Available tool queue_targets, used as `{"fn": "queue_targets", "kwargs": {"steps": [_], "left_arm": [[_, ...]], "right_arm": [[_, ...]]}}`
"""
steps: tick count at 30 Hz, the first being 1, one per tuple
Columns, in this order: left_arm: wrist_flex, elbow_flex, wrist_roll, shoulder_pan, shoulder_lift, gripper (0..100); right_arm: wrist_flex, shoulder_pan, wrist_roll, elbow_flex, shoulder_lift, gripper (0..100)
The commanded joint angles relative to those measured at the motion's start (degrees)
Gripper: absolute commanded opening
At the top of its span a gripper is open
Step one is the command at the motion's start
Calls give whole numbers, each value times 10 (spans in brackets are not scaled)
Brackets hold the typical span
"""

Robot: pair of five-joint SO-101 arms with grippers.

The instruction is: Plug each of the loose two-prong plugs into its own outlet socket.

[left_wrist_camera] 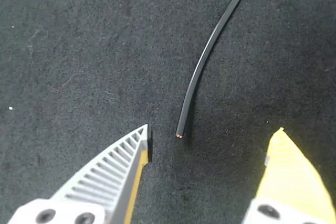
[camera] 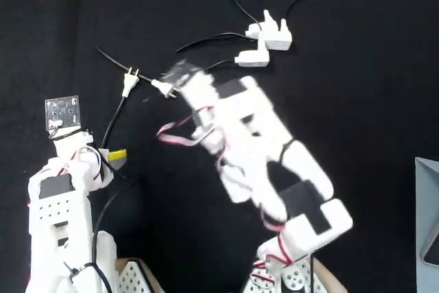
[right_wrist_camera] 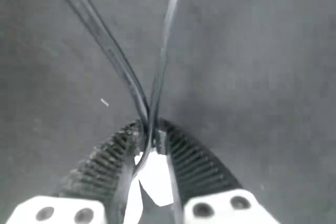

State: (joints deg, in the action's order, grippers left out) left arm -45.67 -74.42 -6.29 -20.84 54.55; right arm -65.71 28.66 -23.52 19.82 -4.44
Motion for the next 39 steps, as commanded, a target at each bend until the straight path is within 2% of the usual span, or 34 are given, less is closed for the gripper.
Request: {"fn": "queue_targets", "kwargs": {"steps": [1, 5, 8, 17, 20, 23, 28, 34, 39], "left_arm": [[11, 5, 2, 5, 7, 349], [11, 5, 2, 5, 7, 349], [11, 5, 2, 5, 7, 349], [11, 5, 2, 5, 8, 350], [11, 5, 2, 5, 8, 350], [11, 5, 2, 5, 9, 350], [11, 5, 2, 5, 9, 350], [11, 5, 2, 5, 9, 350], [11, 5, 2, 5, 8, 350]], "right_arm": [[52, 81, 54, 3, 46, 16], [50, 149, 122, -5, 47, 162], [21, 154, 152, -19, 51, 230], [-142, 73, 156, -103, 75, 123], [-165, 71, 153, -80, 99, 77], [-168, 91, 152, -29, 120, 93], [-121, 120, 151, 56, 138, 96], [3, 85, 151, 129, 138, 93], [27, 102, 155, 185, 138, 92]]}}
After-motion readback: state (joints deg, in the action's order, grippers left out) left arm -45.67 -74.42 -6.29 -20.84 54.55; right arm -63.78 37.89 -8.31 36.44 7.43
